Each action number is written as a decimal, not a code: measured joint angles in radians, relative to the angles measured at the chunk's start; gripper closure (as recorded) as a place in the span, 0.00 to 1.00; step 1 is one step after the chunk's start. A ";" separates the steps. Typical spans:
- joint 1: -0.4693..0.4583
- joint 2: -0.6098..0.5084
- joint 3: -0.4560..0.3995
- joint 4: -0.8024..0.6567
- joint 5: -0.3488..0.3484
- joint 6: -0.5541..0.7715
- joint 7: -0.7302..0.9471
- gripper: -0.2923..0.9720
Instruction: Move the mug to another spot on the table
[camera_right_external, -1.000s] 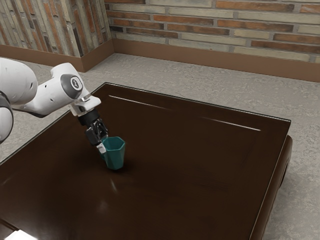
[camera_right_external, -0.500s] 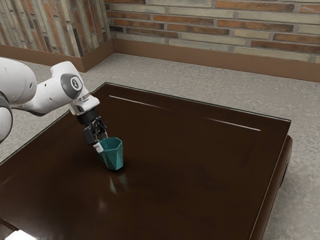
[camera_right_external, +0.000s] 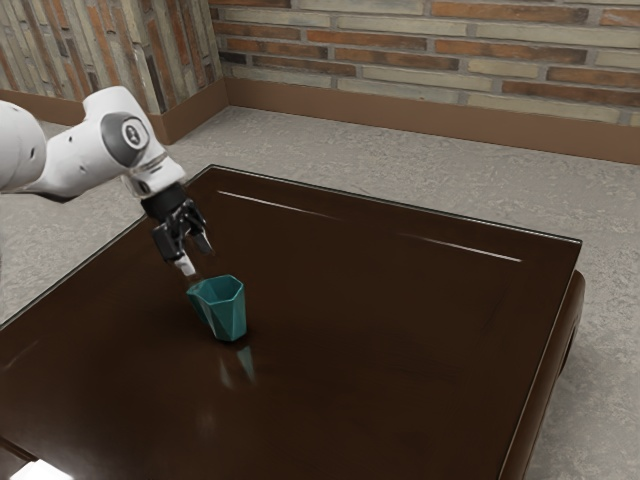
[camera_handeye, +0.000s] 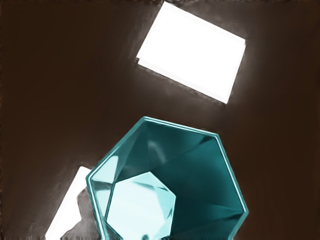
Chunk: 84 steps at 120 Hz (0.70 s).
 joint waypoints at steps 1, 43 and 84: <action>0.000 -0.003 0.001 0.000 0.002 -0.003 0.000 0.23; -0.008 -0.143 -0.001 0.077 0.258 -0.169 -0.140 0.23; 0.033 -0.326 -0.283 0.282 0.478 -0.386 -0.619 0.23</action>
